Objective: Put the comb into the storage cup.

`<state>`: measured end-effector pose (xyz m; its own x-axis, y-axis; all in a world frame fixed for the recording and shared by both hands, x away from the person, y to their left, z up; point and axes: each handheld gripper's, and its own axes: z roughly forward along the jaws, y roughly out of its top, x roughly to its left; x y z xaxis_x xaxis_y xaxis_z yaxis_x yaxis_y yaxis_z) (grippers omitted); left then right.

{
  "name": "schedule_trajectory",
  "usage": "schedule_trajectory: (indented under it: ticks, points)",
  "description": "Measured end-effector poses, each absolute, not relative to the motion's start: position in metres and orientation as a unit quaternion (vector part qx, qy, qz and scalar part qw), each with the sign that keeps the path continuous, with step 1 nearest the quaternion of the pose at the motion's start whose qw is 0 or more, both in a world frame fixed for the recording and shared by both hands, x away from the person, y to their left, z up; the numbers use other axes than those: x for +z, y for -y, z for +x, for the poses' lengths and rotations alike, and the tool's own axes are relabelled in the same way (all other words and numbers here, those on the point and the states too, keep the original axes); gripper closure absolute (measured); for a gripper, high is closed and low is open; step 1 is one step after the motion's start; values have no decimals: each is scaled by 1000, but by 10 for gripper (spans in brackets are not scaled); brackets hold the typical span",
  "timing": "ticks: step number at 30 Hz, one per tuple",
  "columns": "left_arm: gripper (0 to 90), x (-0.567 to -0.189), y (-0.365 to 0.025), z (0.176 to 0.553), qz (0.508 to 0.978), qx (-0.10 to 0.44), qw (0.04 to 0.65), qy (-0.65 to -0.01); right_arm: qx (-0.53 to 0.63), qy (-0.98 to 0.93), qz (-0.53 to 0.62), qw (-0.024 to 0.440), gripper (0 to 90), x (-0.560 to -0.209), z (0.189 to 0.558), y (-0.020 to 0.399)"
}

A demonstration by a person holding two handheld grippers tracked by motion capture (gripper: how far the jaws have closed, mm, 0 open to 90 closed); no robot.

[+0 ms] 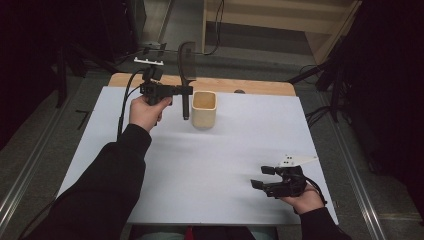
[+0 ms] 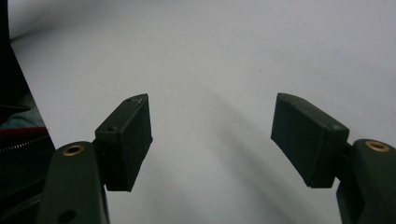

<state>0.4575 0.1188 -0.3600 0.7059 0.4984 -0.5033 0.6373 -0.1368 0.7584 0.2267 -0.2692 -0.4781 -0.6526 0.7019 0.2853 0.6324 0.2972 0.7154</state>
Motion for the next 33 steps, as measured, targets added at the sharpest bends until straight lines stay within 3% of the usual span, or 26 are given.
schedule_trajectory:
  ticks: [33]
  points:
    - [726,-354,-89,495,744,-43,549,-378,430,-793,429,45,271,-479,220,278]
